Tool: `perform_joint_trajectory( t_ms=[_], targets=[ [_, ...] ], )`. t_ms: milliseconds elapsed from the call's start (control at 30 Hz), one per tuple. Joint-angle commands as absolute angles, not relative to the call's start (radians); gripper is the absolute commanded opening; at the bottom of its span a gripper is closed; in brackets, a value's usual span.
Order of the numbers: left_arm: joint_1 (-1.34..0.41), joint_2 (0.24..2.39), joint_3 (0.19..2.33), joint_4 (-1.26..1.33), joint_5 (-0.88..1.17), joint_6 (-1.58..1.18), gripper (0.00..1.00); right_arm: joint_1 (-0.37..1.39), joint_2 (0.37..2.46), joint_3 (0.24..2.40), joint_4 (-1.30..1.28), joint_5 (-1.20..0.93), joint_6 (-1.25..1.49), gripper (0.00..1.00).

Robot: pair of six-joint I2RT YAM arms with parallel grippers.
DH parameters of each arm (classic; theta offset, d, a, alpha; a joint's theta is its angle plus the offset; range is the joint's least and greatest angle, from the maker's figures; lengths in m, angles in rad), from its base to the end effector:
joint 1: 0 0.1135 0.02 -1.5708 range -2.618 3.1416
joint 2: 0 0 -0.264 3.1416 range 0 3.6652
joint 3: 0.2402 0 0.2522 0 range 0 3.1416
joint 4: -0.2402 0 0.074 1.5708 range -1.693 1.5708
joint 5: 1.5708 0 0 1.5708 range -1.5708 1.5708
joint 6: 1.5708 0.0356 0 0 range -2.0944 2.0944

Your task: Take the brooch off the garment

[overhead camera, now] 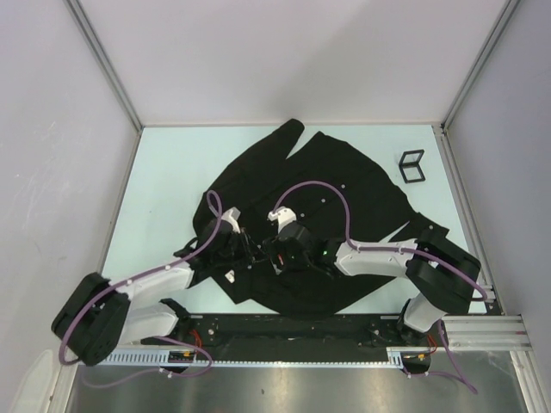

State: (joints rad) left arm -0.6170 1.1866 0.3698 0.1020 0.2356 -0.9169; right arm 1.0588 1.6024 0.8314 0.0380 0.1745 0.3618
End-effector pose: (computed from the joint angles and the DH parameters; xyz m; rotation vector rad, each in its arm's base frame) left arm 0.1701 -0.1309 0.1496 -0.2396 2.4875 -1.0026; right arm 0.1655 0.2819 0.1767 -0.7156 2.2372 0.5258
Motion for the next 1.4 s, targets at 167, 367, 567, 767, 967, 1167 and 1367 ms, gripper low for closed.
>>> perform_joint_trajectory(
  t_ms=[167,367,567,767,967,1167,1367],
  targets=[
    [-0.621,0.907,0.305,0.018,0.039,-0.986,0.26,1.086,1.624,0.848,0.078,0.216,0.292,0.70],
    [-0.621,0.876,0.293,0.008,0.034,-0.999,0.29,1.092,1.706,0.900,0.074,0.242,0.272,0.66],
    [-0.621,0.934,0.298,0.052,0.081,-0.989,0.31,1.095,1.732,0.913,0.091,0.291,0.285,0.32],
    [-0.621,1.026,0.304,0.136,0.147,-0.986,0.31,1.097,1.721,0.913,0.100,0.290,0.322,0.17],
    [-0.621,1.115,0.360,0.123,0.173,-0.967,0.28,1.101,1.726,0.913,0.123,0.267,0.357,0.34],
    [-0.621,1.153,0.405,0.081,0.164,-0.940,0.28,1.103,1.723,0.913,0.110,0.276,0.360,0.30],
    [-0.621,1.181,0.426,0.078,0.172,-0.928,0.28,1.101,1.718,0.888,0.150,0.253,0.367,0.08]
  ],
)
